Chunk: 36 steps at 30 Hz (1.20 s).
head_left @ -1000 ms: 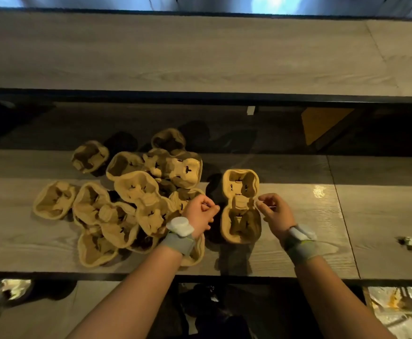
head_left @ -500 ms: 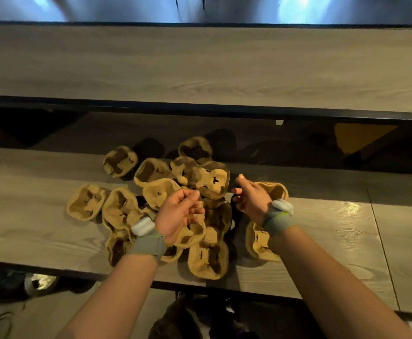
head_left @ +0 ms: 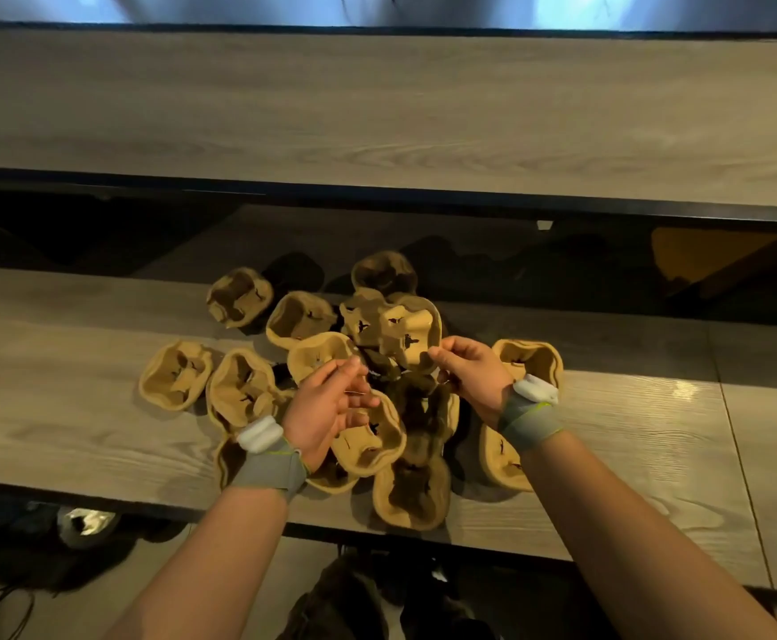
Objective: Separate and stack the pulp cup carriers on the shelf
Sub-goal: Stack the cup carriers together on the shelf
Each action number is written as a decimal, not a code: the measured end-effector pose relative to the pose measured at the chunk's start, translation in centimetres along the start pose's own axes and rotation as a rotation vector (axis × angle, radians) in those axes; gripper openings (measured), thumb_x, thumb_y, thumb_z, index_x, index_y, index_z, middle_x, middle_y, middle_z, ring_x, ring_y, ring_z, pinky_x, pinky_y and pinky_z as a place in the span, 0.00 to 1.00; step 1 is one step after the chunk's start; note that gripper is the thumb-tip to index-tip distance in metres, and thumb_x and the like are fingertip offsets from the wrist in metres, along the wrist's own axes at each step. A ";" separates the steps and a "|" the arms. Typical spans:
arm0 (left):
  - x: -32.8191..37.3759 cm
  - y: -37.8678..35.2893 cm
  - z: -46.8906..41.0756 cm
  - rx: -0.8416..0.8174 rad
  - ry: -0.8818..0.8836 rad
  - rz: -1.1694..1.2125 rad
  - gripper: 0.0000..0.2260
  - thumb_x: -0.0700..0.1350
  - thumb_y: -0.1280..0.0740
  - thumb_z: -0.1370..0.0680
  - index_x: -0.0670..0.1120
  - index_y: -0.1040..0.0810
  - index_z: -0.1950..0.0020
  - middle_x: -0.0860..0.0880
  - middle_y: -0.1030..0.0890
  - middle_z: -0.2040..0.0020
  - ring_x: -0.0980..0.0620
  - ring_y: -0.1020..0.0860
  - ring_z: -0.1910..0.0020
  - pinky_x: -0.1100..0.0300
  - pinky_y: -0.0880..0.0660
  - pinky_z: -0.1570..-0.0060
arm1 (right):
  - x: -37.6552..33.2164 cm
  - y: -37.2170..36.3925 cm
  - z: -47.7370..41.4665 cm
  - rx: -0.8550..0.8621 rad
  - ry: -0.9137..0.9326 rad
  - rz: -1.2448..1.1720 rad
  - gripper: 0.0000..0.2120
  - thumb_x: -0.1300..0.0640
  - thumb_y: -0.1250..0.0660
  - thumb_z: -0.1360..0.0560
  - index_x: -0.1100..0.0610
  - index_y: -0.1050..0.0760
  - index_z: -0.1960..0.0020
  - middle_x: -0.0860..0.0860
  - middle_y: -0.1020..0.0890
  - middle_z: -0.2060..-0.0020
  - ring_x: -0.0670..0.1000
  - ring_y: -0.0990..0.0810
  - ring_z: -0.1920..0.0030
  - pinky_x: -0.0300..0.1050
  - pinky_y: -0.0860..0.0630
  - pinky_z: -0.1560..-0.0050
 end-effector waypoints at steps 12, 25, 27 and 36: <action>4.7 -4.3 1.8 -0.205 0.023 0.056 0.22 0.67 0.33 0.30 0.60 0.24 0.39 0.44 0.20 0.38 0.43 0.18 0.44 0.48 0.20 0.59 | -5.9 -0.2 6.7 -0.024 0.440 0.458 0.03 0.51 0.30 0.24 0.46 0.20 0.51 0.48 0.17 0.61 0.49 0.19 0.61 0.42 0.20 0.58; 3.3 -7.3 2.0 -0.339 0.121 0.185 0.36 0.59 0.26 0.32 0.45 0.30 0.29 0.38 0.22 0.34 0.38 0.21 0.39 0.46 0.21 0.53 | -5.6 0.0 8.8 -0.048 0.372 0.149 0.06 0.57 0.31 0.24 0.59 0.21 0.48 0.51 0.20 0.62 0.48 0.22 0.62 0.40 0.23 0.61; 3.2 -7.5 2.2 -0.348 0.116 0.282 0.30 0.55 0.30 0.28 0.42 0.27 0.31 0.36 0.23 0.34 0.37 0.21 0.40 0.46 0.20 0.54 | -4.9 1.0 8.7 0.119 0.236 0.018 0.13 0.49 0.32 0.25 0.58 0.24 0.48 0.48 0.20 0.62 0.47 0.22 0.63 0.38 0.24 0.64; 1.4 -9.0 1.9 -0.441 0.150 0.206 0.19 0.46 0.43 0.19 0.46 0.30 0.28 0.36 0.26 0.31 0.34 0.28 0.32 0.30 0.33 0.36 | -3.5 2.4 9.2 0.132 0.086 -0.270 0.09 0.54 0.37 0.19 0.58 0.22 0.46 0.58 0.16 0.53 0.55 0.17 0.56 0.48 0.20 0.57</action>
Point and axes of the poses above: each hand's wrist, its own z-axis away from the middle knuckle, its own y-axis out of the back of the hand, x = y × z, the point moved 5 cm from there along -z, towards the middle knuckle
